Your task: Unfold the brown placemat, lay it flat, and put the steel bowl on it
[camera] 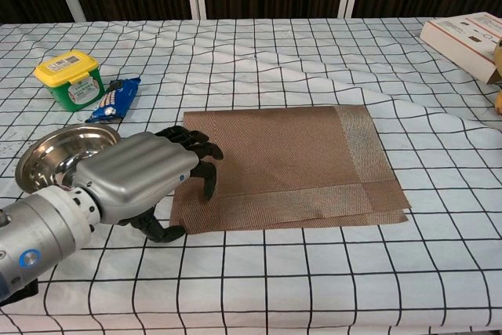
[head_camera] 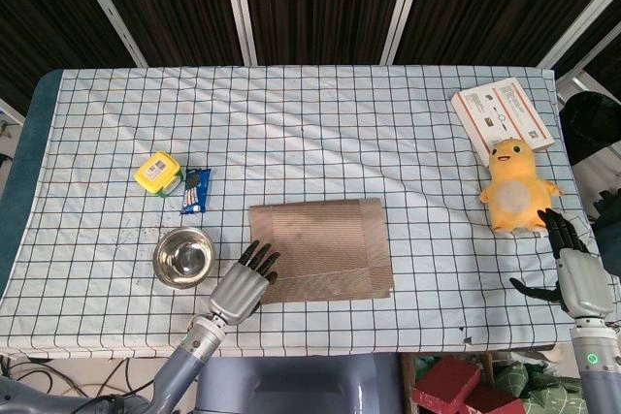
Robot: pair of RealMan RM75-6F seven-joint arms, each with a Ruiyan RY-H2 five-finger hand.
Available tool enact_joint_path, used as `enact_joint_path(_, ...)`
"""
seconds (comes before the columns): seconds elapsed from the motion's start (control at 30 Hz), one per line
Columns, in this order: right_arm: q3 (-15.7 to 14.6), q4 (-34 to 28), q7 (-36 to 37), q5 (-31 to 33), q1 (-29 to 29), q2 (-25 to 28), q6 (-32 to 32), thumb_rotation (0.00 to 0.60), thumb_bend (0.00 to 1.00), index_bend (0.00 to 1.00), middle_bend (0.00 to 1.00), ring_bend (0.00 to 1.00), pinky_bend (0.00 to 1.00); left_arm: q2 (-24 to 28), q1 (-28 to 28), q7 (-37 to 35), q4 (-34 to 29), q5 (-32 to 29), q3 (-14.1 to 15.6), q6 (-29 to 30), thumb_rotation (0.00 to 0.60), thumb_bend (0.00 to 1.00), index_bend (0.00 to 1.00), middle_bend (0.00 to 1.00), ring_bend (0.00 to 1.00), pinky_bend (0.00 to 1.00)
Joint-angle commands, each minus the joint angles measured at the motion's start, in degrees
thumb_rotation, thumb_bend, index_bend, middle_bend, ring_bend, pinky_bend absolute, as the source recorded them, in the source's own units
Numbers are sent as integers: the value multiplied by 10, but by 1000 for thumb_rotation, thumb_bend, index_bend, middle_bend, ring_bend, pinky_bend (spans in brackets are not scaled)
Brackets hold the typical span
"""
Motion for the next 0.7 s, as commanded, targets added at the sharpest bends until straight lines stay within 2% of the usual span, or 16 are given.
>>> enact_joint_path(0.03, 0, 0, 0, 0, 0, 0, 0, 600, 27, 0, 0, 0, 157, 0, 0, 0, 0, 0, 0, 0, 600, 240, 405, 131, 0, 62)
enact_joint_path(0.7, 0, -1, -1, 1, 1, 0, -1, 600, 26, 0, 0, 0, 157, -2, -2, 2, 0, -2, 1, 1, 600, 242, 398, 135, 0, 62)
